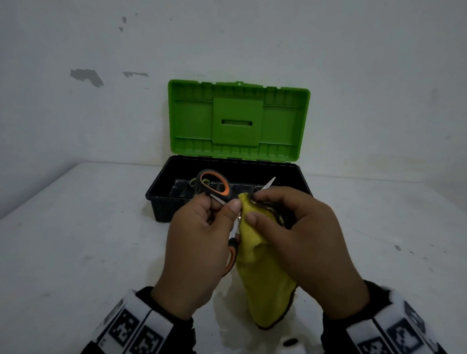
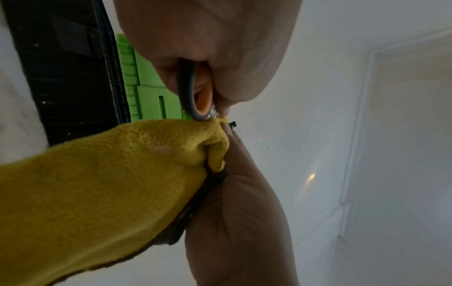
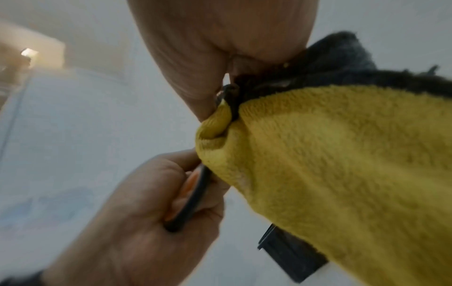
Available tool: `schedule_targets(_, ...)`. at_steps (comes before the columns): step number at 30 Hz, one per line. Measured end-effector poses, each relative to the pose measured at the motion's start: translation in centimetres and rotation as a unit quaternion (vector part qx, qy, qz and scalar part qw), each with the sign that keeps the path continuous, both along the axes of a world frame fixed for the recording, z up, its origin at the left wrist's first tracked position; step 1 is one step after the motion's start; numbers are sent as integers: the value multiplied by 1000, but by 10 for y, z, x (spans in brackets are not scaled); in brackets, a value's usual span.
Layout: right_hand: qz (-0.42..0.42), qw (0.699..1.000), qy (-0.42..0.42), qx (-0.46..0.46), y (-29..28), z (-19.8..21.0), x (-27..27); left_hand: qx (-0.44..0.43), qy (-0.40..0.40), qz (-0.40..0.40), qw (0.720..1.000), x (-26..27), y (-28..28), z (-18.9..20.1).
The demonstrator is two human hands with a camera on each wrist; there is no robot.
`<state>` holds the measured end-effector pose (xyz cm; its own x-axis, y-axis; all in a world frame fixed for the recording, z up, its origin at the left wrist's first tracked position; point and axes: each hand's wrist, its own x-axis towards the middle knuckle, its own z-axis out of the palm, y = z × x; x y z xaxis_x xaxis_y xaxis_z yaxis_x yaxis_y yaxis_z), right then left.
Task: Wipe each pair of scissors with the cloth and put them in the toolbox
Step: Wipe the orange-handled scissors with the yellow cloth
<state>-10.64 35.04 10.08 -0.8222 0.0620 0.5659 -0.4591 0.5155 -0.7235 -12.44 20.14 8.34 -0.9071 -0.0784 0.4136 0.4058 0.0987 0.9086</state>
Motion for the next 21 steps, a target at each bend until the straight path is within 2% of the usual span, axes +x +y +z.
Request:
schedule_targets(2,30,999,-19,-37,0,-1,0,1,-4,-4,1000,-1,-1,-2)
schedule_targets(5,47,998,-28,-36,4,2,-2,7,-27,-22,999,-1,-3,-2)
schedule_targets(9,13,999,-7,-42,12,4,-10,7,-44,-28,999,-1,-4,1)
schedule_targets(14,30,999,-6,21,2,1,-3,-12,-49,-23,998,-1,-8,3)
schedule_targets(19,-22,1000,8,-15,13,3,-13,-20,-33,-20,999,-1,-8,5)
schedule_targets(21,-9,1000,2,-7,8,1,-9,-24,-27,-22,999,0,-9,5)
